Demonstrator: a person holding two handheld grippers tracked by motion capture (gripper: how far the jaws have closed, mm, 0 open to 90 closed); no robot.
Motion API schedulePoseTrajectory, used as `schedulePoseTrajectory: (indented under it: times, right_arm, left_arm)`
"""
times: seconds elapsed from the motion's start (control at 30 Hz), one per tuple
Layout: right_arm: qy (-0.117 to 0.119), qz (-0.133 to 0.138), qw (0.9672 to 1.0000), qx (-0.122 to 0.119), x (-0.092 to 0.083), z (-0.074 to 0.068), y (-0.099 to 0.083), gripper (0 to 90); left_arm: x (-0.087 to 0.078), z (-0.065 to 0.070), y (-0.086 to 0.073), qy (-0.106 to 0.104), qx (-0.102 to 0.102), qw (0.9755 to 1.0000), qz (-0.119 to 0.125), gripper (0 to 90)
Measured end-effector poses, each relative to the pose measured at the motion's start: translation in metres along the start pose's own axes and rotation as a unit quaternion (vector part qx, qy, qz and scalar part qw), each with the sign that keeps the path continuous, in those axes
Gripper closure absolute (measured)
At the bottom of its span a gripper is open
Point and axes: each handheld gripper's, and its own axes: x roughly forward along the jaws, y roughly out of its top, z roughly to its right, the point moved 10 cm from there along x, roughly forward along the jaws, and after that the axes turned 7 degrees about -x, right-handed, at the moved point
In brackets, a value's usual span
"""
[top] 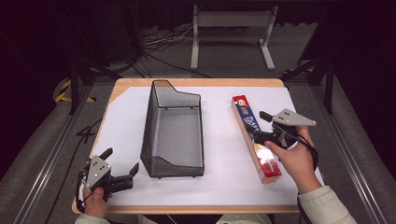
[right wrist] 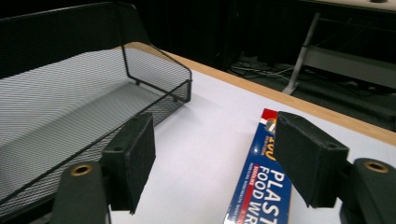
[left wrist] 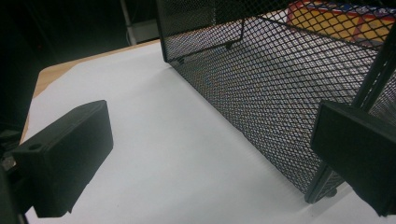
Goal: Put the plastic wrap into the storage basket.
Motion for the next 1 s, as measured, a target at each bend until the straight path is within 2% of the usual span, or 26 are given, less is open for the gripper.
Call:
schedulePoseTrajectory:
  times: [0.1, 0.13, 0.33, 0.4, 0.43, 0.5, 0.53, 0.57, 0.7, 0.8, 1.0]
  right_arm:
    - [-0.002, -0.011, 0.9999, 0.006, 0.005, 0.004, -0.002, 26.5]
    - [-0.011, -0.026, 0.9995, 0.014, 0.010, 0.008, -0.005, 23.4]
    - [-0.017, -0.055, 0.9975, 0.040, 0.024, 0.014, -0.015, 22.2]
    - [-0.018, -0.058, 0.9973, 0.041, 0.026, 0.015, -0.017, 22.2]
    - [-0.020, -0.073, 0.9961, 0.045, 0.031, 0.016, -0.025, 22.0]
    - [-0.021, -0.078, 0.9957, 0.045, 0.033, 0.017, -0.028, 21.4]
    - [-0.023, -0.096, 0.9940, 0.045, 0.038, 0.018, -0.038, 19.5]
    - [-0.023, -0.096, 0.9940, 0.045, 0.038, 0.018, -0.038, 19.5]
    - [-0.023, -0.126, 0.9901, 0.057, 0.045, 0.020, -0.055, 17.4]
    - [-0.032, -0.161, 0.9834, 0.079, 0.047, 0.024, -0.069, 17.4]
    - [-0.022, -0.203, 0.9745, 0.094, 0.049, 0.021, -0.084, 15.8]
  left_arm:
    - [0.000, 0.000, 0.000, 0.000, 0.000, 1.0000, -0.001, 0.0]
    - [0.000, 0.000, 0.000, 0.000, 0.000, 1.0000, -0.001, 0.0]
    - [0.000, 0.000, 0.000, 0.001, 0.001, 1.0000, -0.001, 0.1]
    - [0.000, 0.000, 0.000, 0.001, 0.001, 1.0000, -0.001, 0.0]
    - [0.000, 0.000, 0.000, 0.001, 0.001, 1.0000, -0.001, 0.0]
    - [0.000, -0.001, 0.000, 0.001, 0.001, 1.0000, 0.000, 0.0]
    - [0.000, 0.000, 0.000, 0.001, 0.001, 1.0000, -0.001, 0.1]
    - [0.000, 0.000, -0.001, 0.001, 0.002, 1.0000, -0.002, 0.1]
    - [0.000, 0.000, -0.001, 0.001, 0.002, 1.0000, -0.002, 0.1]
    - [0.000, 0.000, -0.001, 0.000, 0.002, 1.0000, -0.002, 0.0]
    - [0.000, 0.000, -0.001, 0.001, 0.004, 1.0000, -0.003, 0.1]
